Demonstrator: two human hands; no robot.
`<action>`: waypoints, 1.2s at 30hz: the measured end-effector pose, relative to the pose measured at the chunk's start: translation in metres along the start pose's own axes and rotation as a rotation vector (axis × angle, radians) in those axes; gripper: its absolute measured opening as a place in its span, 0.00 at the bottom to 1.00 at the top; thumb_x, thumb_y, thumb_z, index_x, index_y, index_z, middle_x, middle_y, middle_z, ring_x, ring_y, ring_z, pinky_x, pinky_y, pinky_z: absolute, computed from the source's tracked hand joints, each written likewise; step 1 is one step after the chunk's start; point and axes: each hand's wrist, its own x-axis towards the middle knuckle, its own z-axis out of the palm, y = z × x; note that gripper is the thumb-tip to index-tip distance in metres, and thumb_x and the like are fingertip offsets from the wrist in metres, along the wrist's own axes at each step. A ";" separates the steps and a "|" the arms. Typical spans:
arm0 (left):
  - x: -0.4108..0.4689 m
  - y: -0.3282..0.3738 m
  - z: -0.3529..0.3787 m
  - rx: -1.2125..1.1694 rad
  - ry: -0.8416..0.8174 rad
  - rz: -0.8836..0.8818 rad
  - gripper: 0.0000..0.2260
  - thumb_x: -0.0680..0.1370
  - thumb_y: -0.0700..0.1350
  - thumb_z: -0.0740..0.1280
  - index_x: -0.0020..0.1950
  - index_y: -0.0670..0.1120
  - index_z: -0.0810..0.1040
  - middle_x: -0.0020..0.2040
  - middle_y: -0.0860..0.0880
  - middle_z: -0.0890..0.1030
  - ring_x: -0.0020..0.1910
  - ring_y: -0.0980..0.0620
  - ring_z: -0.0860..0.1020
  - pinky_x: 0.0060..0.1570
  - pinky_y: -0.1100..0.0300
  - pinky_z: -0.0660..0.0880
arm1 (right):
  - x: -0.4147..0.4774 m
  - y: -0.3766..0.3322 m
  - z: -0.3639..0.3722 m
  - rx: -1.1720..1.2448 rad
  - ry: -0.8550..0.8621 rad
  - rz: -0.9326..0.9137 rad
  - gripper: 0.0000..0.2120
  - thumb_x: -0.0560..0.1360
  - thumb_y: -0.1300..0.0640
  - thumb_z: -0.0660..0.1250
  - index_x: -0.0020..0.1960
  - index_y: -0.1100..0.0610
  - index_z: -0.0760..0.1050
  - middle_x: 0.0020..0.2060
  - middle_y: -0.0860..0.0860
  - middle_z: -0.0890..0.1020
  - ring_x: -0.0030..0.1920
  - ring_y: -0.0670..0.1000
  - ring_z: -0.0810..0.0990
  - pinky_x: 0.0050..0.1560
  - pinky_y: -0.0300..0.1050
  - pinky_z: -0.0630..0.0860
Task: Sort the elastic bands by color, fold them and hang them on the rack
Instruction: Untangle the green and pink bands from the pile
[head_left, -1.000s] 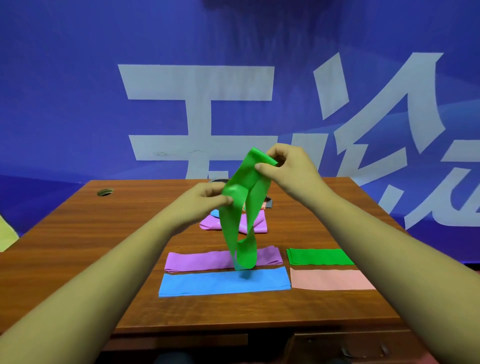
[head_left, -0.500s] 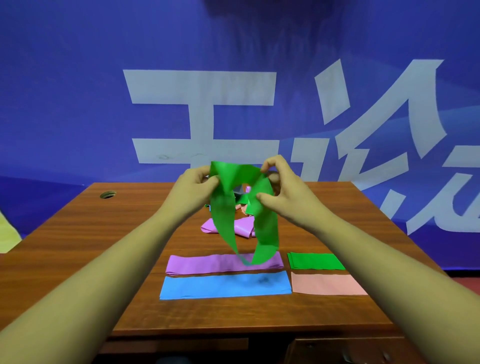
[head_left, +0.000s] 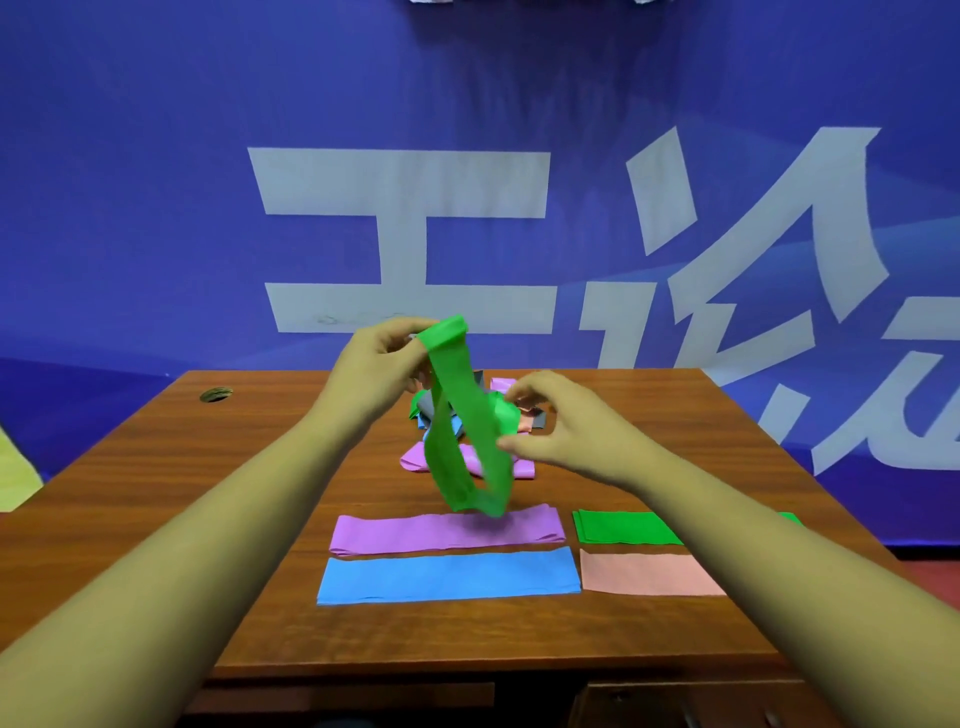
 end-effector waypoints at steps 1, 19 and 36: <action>-0.001 0.001 0.003 -0.025 -0.029 -0.005 0.07 0.79 0.42 0.67 0.50 0.49 0.84 0.35 0.46 0.80 0.32 0.54 0.75 0.34 0.61 0.72 | 0.002 -0.006 0.002 0.207 0.053 0.057 0.17 0.71 0.51 0.75 0.56 0.54 0.76 0.53 0.47 0.81 0.53 0.49 0.80 0.55 0.44 0.76; -0.013 0.001 0.014 -0.359 -0.286 -0.121 0.18 0.75 0.38 0.71 0.63 0.47 0.75 0.42 0.46 0.84 0.40 0.51 0.82 0.46 0.61 0.78 | 0.027 -0.033 -0.003 0.699 0.390 0.273 0.05 0.71 0.56 0.70 0.39 0.56 0.78 0.35 0.58 0.75 0.38 0.52 0.72 0.41 0.49 0.68; -0.013 0.002 0.013 -0.042 -0.109 0.114 0.04 0.77 0.41 0.71 0.49 0.50 0.82 0.38 0.53 0.83 0.39 0.59 0.81 0.42 0.63 0.75 | 0.024 -0.038 -0.010 0.320 0.349 0.109 0.02 0.72 0.57 0.74 0.44 0.51 0.82 0.52 0.55 0.79 0.53 0.48 0.78 0.57 0.42 0.73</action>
